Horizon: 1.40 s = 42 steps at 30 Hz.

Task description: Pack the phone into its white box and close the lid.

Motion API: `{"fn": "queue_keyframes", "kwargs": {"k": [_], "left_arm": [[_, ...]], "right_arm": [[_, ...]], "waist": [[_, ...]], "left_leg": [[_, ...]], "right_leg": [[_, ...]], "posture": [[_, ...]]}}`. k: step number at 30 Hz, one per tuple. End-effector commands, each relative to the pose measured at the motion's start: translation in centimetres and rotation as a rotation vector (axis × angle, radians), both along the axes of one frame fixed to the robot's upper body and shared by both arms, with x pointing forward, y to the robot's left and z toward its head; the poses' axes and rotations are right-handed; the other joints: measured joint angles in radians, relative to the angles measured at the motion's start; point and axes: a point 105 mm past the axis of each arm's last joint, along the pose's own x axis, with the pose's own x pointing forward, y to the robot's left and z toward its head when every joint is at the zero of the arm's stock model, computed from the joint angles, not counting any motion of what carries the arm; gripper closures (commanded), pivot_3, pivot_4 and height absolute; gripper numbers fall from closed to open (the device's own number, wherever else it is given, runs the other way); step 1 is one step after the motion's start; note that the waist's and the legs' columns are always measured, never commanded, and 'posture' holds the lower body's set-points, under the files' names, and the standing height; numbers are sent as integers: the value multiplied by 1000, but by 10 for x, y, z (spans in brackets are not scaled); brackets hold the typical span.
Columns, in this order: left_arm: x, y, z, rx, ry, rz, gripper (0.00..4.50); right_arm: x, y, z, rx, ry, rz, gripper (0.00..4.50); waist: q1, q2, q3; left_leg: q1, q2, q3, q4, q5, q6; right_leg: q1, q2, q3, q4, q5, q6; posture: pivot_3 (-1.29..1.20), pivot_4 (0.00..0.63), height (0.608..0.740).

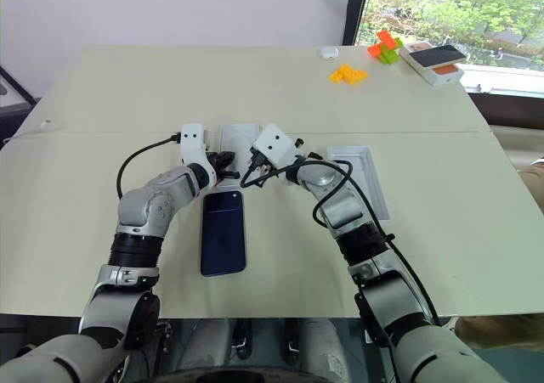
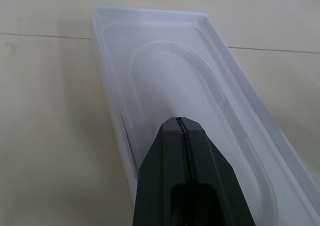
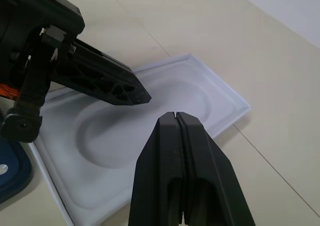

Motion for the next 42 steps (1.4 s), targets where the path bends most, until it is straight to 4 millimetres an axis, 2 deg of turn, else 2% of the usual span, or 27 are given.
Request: {"fn": "queue_keyframes", "kwargs": {"k": [1,13,16,19,22,26,29,35,39,41,42], "left_arm": [[4,0,15,-20,-40,3,4500],[-15,26,55,-48,-110,17,4500],[-27,32,63,-50,-131,-20,4500],[-48,45,65,-1,-154,-70,4500],[-63,62,65,17,-145,-91,3606],[-76,84,71,8,-133,-89,1535],[-96,93,72,-47,-69,-155,39],[-132,117,67,-129,58,-187,39],[-158,129,52,-167,177,-172,39],[-168,127,43,-249,225,-187,39],[-171,126,35,-230,259,-173,39]], "right_arm": [[4,-6,21,15,-71,-3,4454],[4,-25,34,56,-58,3,4454],[-4,-30,40,59,-71,47,4454],[-25,-36,49,69,-69,151,4454],[-41,-38,51,56,-59,220,4500],[-51,-38,51,29,-51,250,4500],[-55,-36,47,21,-36,272,4500],[-67,-20,35,8,-22,310,4500],[-68,-16,28,-10,-18,312,4500],[-69,-15,21,-57,-35,324,4500],[-72,-14,14,-98,-38,346,4500]], "waist": [[0,0,0],[-6,0,0],[-7,0,0],[-8,0,0],[-9,0,0],[-10,0,0],[-11,0,0],[-20,0,1],[-21,0,1],[-21,0,1],[-19,0,1]], "left_leg": [[0,0,0,0,0,0],[0,0,0,-1,0,0],[0,0,0,-1,0,0],[0,0,0,-2,0,0],[0,0,0,-3,-1,1],[1,0,0,-3,0,0],[0,0,0,-4,0,0],[1,0,0,-7,0,0],[1,0,0,-8,0,0],[1,0,0,-8,0,0],[1,0,0,-9,0,-1]], "right_leg": [[0,0,0,0,0,0],[0,0,0,0,0,0],[0,0,0,0,0,0],[0,0,0,0,0,0],[-1,0,0,-1,0,0],[-1,0,0,-1,-2,3],[-1,0,0,-2,-2,3],[-1,0,0,-4,-2,3],[-1,0,0,-4,-2,4],[-1,-1,0,-4,-2,3],[-1,-1,0,-4,-2,3]], "posture": [[0,150,737],[0,150,737],[0,150,737],[0,150,737],[0,150,737],[0,150,737],[0,150,737],[0,150,737],[0,150,737],[0,150,737],[0,150,737]]}}
